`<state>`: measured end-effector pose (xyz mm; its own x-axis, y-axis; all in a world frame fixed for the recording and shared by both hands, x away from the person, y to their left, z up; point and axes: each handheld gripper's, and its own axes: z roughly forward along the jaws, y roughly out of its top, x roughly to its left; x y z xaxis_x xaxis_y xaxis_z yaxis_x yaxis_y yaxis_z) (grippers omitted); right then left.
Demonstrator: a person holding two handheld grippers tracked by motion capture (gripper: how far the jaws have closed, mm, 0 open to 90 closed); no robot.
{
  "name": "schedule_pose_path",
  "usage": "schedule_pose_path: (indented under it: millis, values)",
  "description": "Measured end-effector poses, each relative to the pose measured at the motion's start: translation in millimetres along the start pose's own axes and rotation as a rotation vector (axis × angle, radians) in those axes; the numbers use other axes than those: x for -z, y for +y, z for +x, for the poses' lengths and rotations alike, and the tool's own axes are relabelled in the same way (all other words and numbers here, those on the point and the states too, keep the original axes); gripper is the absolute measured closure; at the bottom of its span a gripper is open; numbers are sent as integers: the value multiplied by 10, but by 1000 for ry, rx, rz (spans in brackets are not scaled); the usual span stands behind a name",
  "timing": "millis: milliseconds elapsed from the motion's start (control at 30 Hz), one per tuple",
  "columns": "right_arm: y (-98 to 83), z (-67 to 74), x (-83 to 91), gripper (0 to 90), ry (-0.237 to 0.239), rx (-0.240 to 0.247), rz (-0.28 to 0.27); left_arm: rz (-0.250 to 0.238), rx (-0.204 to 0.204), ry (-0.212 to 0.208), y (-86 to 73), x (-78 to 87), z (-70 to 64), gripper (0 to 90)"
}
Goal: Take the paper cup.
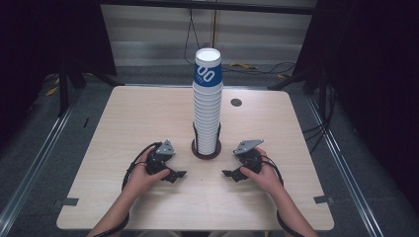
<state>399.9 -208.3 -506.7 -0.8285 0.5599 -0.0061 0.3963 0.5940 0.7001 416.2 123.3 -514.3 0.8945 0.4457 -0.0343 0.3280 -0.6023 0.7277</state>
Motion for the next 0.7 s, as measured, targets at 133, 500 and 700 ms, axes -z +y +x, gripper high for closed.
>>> schedule_pose_path:
  millis: [133, 500, 700]
  values:
    - [-7, 22, 8, 61, -17, -20, 0, -12, 11, 4, -5, -5, -11, 47]
    - [119, 102, 147, 131, 47, -46, 73, 14, 72, -15, 36, 64, -23, 175]
    - [343, 137, 311, 131, 102, -27, 90, 87, 88, -34, 238, 294, 59, 154]
